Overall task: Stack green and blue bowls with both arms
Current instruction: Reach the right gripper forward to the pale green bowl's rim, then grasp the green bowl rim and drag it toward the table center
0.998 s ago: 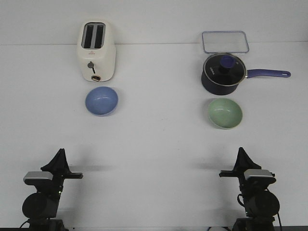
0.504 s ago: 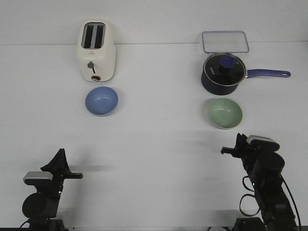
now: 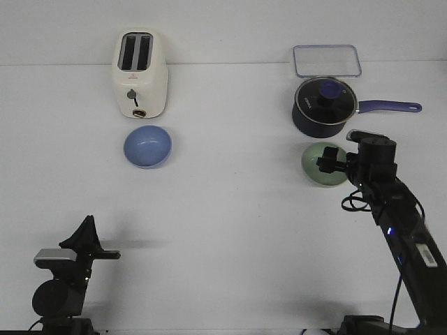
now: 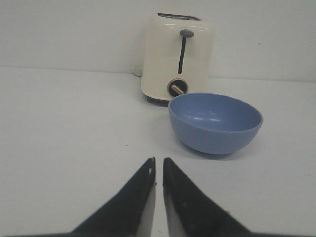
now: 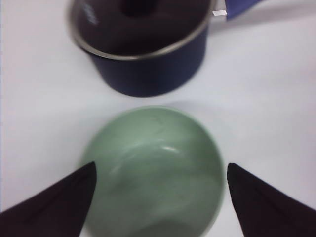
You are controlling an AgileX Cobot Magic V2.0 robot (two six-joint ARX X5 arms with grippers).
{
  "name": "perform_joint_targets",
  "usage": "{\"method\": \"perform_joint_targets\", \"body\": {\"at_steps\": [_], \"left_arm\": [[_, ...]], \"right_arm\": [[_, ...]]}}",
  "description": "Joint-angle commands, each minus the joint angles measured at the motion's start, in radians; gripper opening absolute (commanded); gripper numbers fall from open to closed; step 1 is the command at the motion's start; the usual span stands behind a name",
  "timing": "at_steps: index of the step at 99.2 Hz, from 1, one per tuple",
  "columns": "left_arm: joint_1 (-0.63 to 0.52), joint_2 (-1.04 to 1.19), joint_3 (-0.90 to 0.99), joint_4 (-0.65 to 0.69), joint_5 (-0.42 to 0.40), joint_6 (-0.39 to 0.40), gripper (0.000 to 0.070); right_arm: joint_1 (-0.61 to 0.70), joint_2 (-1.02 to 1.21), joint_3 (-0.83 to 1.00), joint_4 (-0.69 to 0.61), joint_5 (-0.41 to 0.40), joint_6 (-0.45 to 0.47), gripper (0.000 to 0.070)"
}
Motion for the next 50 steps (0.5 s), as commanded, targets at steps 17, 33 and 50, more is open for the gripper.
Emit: {"method": "perform_joint_targets", "body": {"at_steps": [17,33,50], "left_arm": [[0.001,-0.002,-0.02,0.011,0.002,0.018,0.0015],[0.001,-0.002,-0.02,0.011,0.002,0.018,0.0015],[0.001,-0.002,-0.02,0.011,0.002,0.018,0.0015]], "right_arm": [[-0.06,0.216,0.064,-0.027,-0.007,-0.031,0.047],[-0.084,0.279,0.065,-0.018,-0.057,-0.055,0.0],[-0.093,0.261,0.069,-0.014,-0.133,-0.056,0.0]]}}
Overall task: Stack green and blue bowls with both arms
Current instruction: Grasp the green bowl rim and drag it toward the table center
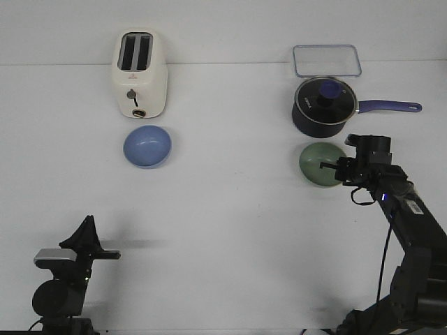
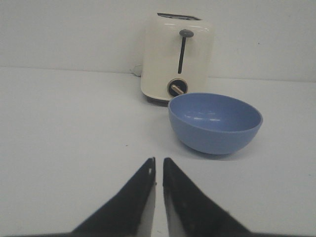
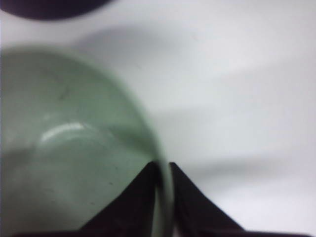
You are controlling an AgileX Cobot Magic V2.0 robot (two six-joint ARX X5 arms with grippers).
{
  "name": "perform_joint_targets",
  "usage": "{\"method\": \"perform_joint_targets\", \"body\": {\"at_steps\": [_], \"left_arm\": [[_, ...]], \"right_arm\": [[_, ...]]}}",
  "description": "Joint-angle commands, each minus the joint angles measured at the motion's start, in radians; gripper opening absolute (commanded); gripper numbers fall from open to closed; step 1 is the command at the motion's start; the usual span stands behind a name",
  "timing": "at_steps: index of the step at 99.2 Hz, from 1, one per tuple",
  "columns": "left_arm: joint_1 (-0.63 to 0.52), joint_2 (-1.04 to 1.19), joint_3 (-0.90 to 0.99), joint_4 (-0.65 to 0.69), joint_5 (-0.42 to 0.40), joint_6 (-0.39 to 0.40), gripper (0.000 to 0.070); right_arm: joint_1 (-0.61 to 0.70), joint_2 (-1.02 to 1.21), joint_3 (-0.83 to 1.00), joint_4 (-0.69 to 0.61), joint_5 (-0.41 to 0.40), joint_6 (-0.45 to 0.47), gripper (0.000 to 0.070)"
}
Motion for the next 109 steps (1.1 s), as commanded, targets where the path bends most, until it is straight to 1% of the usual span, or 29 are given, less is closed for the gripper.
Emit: {"method": "perform_joint_targets", "body": {"at_steps": [1,25,31,36,52,60,65,72,78,85,97,109], "left_arm": [[0.001,-0.002,-0.02,0.011,0.002,0.018,0.0015],[0.001,-0.002,-0.02,0.011,0.002,0.018,0.0015],[0.001,-0.002,-0.02,0.011,0.002,0.018,0.0015],[0.001,-0.002,-0.02,0.011,0.002,0.018,0.0015],[0.001,-0.002,-0.02,0.011,0.002,0.018,0.0015],[0.001,-0.002,-0.02,0.011,0.002,0.018,0.0015],[0.001,-0.002,-0.02,0.011,0.003,0.018,0.0015],[0.001,-0.002,-0.02,0.011,0.002,0.018,0.0015],[0.001,-0.002,-0.02,0.011,0.002,0.018,0.0015],[0.001,-0.002,-0.02,0.011,0.002,0.018,0.0015],[0.001,-0.002,-0.02,0.011,0.003,0.017,0.0015],[0.001,-0.002,-0.02,0.011,0.002,0.014,0.0015]], "right_arm": [[-0.001,-0.008,0.02,0.003,-0.032,-0.012,0.0],[0.024,-0.197,0.02,-0.01,-0.227,-0.004,0.0],[0.043,-0.252,0.02,-0.029,-0.254,-0.002,0.0],[0.062,-0.293,0.02,-0.054,-0.261,-0.002,0.0],[0.182,-0.379,0.019,-0.158,-0.257,-0.006,0.0],[0.274,-0.395,0.011,-0.171,-0.247,-0.005,0.0],[0.337,-0.396,0.004,-0.169,-0.222,0.001,0.0],[0.426,-0.395,-0.011,-0.167,-0.166,0.009,0.0],[0.5,-0.391,-0.035,-0.152,-0.117,0.021,0.0],[0.575,-0.388,-0.079,-0.117,-0.092,0.045,0.0],[0.654,-0.383,-0.177,-0.046,-0.082,0.097,0.0],[0.696,-0.367,-0.262,0.002,-0.082,0.127,0.0]]}}
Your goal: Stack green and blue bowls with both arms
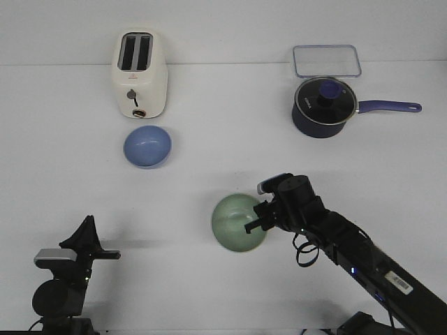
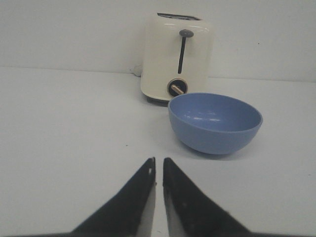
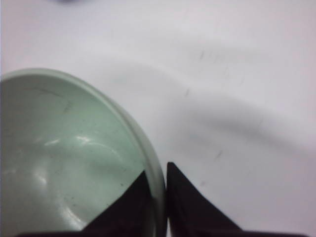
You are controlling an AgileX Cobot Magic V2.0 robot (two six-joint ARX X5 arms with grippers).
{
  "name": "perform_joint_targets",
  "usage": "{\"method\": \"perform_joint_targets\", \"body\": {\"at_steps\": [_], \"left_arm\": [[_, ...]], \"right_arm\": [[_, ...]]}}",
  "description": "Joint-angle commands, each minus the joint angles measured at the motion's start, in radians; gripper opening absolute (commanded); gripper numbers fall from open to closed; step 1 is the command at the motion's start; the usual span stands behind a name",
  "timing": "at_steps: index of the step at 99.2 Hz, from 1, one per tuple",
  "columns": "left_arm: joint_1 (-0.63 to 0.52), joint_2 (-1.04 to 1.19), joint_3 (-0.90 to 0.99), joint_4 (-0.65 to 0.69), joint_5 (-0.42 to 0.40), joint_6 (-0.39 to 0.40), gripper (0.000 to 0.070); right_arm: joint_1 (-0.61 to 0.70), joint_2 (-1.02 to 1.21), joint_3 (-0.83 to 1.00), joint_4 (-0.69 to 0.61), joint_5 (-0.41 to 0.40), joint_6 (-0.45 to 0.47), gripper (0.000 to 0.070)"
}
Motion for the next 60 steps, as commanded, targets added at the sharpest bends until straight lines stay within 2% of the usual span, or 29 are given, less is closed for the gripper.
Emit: {"method": "perform_joint_targets", "body": {"at_steps": [1,16,27,31,39,43,54,60], "left_arm": [[0.001,-0.002,-0.02,0.011,0.002,0.014,0.0015],[0.001,-0.002,-0.02,0.011,0.002,0.012,0.0015],[0.001,-0.002,-0.02,0.011,0.002,-0.07,0.0015],[0.001,-0.002,-0.02,0.012,0.002,-0.113,0.0015],[0.001,-0.001,-0.02,0.01,0.002,-0.176,0.0014],[0.001,-0.002,-0.02,0.014,0.002,-0.202,0.0014],[0.001,-0.002,-0.016,0.018,0.002,-0.294,0.0012],[0.001,-0.002,-0.01,0.017,0.002,-0.37,0.0012]], "right_arm": [[0.02,0.026,-0.025,0.029,0.004,0.045,0.0],[0.043,0.047,-0.074,0.033,0.01,0.045,0.0],[0.043,0.066,-0.079,0.021,0.01,0.042,0.0001],[0.043,0.068,-0.079,0.019,0.006,0.037,0.0038],[0.043,0.068,-0.079,0.026,0.0,0.027,0.0191],[0.043,0.067,-0.077,0.03,-0.005,0.024,0.0238],[0.033,0.037,-0.076,0.055,-0.008,0.007,0.0254],[0.018,0.0,-0.076,0.077,-0.008,0.002,0.0254]]}}
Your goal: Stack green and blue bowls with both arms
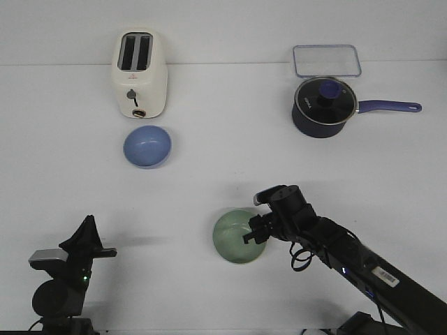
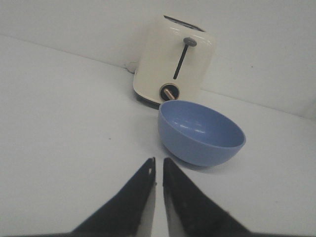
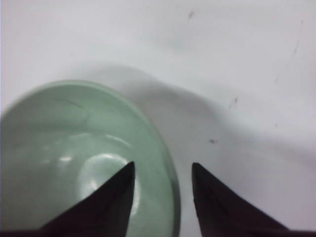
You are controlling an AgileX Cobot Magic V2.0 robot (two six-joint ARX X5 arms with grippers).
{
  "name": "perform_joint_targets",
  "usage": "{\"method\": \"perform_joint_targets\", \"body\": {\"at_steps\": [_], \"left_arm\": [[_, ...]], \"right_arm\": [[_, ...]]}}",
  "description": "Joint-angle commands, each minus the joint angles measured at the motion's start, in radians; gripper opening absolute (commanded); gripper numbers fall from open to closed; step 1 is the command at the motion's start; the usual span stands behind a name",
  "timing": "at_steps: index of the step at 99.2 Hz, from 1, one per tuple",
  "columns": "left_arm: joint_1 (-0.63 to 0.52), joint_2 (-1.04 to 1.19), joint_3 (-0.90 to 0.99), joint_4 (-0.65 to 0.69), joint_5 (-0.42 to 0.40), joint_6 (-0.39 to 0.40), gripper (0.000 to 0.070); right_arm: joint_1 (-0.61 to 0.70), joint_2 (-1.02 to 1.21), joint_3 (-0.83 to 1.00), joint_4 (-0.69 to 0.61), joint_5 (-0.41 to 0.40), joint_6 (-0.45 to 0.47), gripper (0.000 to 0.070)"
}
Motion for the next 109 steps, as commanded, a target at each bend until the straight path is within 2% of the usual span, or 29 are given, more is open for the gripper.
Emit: {"method": "perform_joint_targets", "body": {"at_steps": [1,20,34,46,57,75,86,89,93,104,109], "left_arm": [[0.001,-0.002,-0.009,0.016,0.002,-0.138,0.0012],[0.001,0.0,0.023,0.002,0.003,-0.317,0.0013],[0.001,0.012,0.087,-0.055,0.003,-0.361,0.0013],[0.002,0.084,0.175,-0.106,0.003,-0.353,0.0015],[0.002,0.238,0.284,-0.146,0.003,-0.313,0.0015],[0.002,0.594,0.496,-0.179,0.006,-0.158,0.0014],[0.002,0.826,0.632,-0.191,0.006,-0.119,0.0024],[0.002,0.884,0.668,-0.196,0.006,-0.106,0.0046],[0.002,0.958,0.711,-0.196,0.006,-0.083,0.0117],[0.002,1.136,0.811,-0.196,0.006,-0.067,0.043],[0.002,1.208,0.85,-0.195,0.006,-0.067,0.0532]], "right_arm": [[-0.009,-0.045,0.008,0.035,-0.002,-0.021,0.0254],[-0.099,-0.214,0.008,0.042,0.023,-0.059,0.0254],[-0.191,-0.327,0.008,0.017,0.023,-0.082,0.0254],[-0.257,-0.389,0.008,-0.014,0.023,-0.085,0.0254],[-0.296,-0.412,0.008,-0.043,0.023,-0.101,0.0254],[-0.321,-0.409,0.008,-0.06,0.023,-0.119,0.0254],[-0.323,-0.409,0.008,-0.056,0.023,-0.123,0.0254],[-0.323,-0.409,0.008,-0.058,0.022,-0.126,0.0254],[-0.323,-0.409,0.008,-0.06,0.023,-0.128,0.0254],[-0.323,-0.409,0.008,-0.058,0.022,-0.135,0.0254],[-0.323,-0.409,0.008,-0.057,0.022,-0.137,0.0254]]}}
